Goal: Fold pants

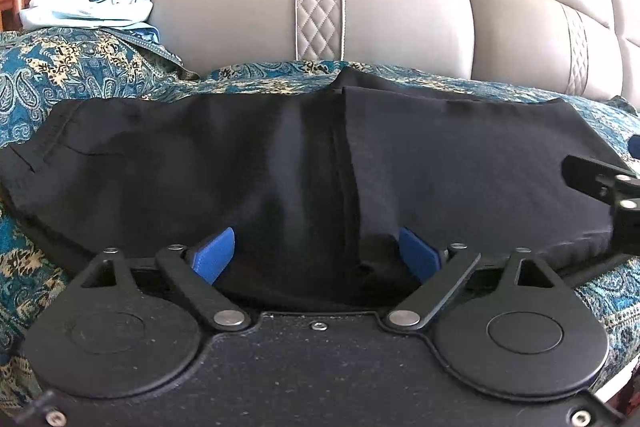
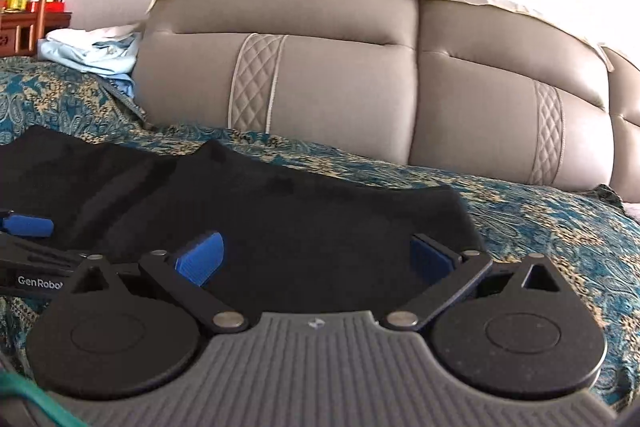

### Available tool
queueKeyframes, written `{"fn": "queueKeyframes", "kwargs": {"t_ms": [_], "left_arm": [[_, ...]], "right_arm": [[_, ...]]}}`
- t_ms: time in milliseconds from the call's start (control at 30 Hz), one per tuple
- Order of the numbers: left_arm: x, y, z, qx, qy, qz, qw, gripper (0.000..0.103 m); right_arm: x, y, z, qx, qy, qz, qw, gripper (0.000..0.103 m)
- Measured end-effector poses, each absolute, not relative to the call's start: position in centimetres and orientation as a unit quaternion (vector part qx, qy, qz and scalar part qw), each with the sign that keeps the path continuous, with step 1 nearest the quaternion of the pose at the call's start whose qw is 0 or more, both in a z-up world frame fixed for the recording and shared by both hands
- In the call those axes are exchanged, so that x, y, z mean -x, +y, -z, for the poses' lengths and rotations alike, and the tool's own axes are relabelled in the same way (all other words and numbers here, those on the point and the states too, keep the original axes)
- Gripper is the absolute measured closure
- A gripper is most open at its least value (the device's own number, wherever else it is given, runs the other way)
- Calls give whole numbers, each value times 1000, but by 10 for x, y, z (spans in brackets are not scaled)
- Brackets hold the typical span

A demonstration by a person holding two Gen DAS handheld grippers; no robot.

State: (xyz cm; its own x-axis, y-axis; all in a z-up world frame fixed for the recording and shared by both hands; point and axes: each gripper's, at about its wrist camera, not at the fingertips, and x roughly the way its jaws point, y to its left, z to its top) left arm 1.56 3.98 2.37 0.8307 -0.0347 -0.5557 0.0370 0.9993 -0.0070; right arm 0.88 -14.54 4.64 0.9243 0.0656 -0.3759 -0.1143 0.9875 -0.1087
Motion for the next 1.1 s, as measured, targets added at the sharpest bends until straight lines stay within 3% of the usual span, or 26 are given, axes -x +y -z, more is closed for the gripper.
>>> {"fn": "queueKeyframes", "kwargs": {"t_ms": [333,833,1000,1100], "left_arm": [[-14,45,-25,10,283,14,959,14],[-12,142,-32,138,267,-93,949,12],[-5,142,-29,100,259,-111,954,9],[-2,149,-24,134,252,-117,951,2]], "right_arm": [[-24,-118,-29,82,207,-85,971,0],[-36,-74,-16,101,220,-141,960,0],[-41,-79,-8,78,235,-152,957,0],[-43,-80,-7,84,237,-162,954,0]]}}
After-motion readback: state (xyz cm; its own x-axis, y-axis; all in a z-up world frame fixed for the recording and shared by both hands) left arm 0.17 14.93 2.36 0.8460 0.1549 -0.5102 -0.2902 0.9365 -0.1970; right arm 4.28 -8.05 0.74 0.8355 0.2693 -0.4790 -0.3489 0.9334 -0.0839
